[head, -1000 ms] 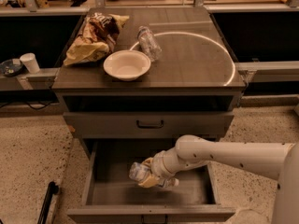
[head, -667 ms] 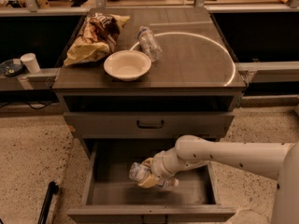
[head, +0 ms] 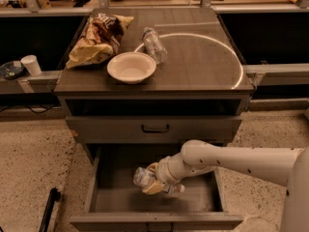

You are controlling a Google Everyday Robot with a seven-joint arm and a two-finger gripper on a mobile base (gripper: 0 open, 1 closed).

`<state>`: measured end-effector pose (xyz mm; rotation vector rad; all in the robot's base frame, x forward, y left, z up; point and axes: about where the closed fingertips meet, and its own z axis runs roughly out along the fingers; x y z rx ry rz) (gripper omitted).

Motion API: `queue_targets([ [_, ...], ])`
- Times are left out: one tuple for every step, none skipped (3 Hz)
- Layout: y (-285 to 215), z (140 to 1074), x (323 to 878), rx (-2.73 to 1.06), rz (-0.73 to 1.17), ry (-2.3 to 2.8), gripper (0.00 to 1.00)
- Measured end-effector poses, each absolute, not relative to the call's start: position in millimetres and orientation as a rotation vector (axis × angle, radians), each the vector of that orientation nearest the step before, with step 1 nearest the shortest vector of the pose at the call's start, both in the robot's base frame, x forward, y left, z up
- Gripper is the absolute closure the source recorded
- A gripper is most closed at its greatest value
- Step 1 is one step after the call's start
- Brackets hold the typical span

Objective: Place blue plastic bottle into middle drawer

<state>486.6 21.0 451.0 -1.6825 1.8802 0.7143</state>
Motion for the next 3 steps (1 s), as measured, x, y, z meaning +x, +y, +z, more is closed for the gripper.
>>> queue_targets([
  [21.0,451.0,486.5,-1.683,0.714,1.880,0.03],
  [21.0,450.9,486.5,-1.683,0.714,1.880,0.00],
  [21.0,450.9,486.5,-1.683,0.714,1.880,0.00],
])
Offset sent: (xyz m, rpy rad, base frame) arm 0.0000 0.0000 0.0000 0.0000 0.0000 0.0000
